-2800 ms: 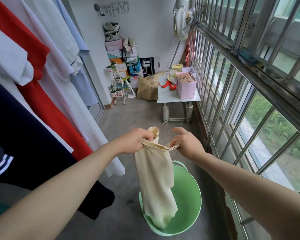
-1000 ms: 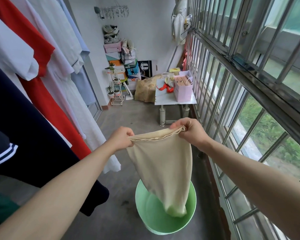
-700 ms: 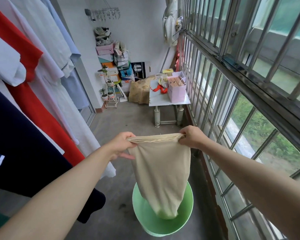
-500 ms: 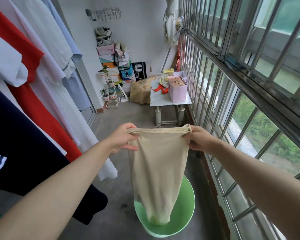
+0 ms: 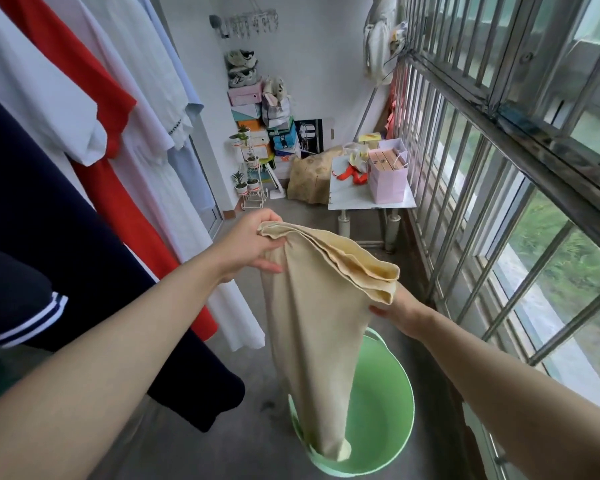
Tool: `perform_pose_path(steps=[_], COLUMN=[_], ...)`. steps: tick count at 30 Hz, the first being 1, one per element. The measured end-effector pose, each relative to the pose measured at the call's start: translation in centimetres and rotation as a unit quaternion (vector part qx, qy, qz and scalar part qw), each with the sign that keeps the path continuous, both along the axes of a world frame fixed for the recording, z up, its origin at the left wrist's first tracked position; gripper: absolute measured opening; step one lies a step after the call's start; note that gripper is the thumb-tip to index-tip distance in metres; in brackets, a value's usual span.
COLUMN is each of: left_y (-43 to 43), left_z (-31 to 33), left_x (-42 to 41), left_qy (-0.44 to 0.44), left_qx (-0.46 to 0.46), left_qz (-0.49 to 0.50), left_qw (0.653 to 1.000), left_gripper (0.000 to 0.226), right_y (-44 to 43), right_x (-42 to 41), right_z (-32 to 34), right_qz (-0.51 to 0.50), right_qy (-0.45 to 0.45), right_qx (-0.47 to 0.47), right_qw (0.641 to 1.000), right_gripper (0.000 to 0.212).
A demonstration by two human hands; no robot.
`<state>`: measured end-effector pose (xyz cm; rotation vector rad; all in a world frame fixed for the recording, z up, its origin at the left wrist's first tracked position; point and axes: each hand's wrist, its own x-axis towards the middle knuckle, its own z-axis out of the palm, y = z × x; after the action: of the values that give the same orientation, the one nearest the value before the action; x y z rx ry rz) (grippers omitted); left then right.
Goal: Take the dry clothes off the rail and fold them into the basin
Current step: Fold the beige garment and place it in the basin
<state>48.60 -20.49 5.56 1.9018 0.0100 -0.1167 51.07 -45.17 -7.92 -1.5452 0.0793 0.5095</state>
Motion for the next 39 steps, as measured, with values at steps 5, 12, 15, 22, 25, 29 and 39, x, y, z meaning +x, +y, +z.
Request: perform_pose_path(steps=[5,12,15,22,25,29,39], left_y=[2.2,5.1,5.2,1.9,2.3,0.8,-0.1], left_z=[-1.6,0.8,-1.7,-10.0,-9.8,-9.5,-9.6], left_x=[0.3,2.9,2.2,1.6,2.2,2.6,2.2], left_qy=[0.029,-0.007,0.081,0.227,0.222,0.205,0.154], left_qx=[-0.023,-0.225,-0.257,-0.212,-0.219,-0.316,-0.271], left_qz=[0.084,0.149,0.062,0.044,0.017,0.009,0.155], left_qw=[0.996,0.963,0.961,0.95,0.95,0.926,0.938], left_gripper=[0.016,0.021,0.017,0.018,0.015,0.023,0.019], right_y=[1.1,2.6,2.5,-0.6,-1.6,-3.4,-2.2], right_x=[-0.5,0.6,1.8,2.2,2.0,2.8,1.8], right_z=[1.5,5.8,8.3,9.4,9.3,8.2,3.1], right_qz=[0.085,0.048,0.017,-0.096,-0.14,-0.099,-0.064], right_qy=[0.004,0.082,0.132,0.173,0.177,0.094,-0.048], right_qx=[0.001,0.12,0.221,0.068,0.006,0.101,-0.092], right_qw=[0.996,0.988,0.966,0.978,0.974,0.985,0.993], right_gripper=[0.028,0.021,0.025,0.014,0.014,0.032,0.056])
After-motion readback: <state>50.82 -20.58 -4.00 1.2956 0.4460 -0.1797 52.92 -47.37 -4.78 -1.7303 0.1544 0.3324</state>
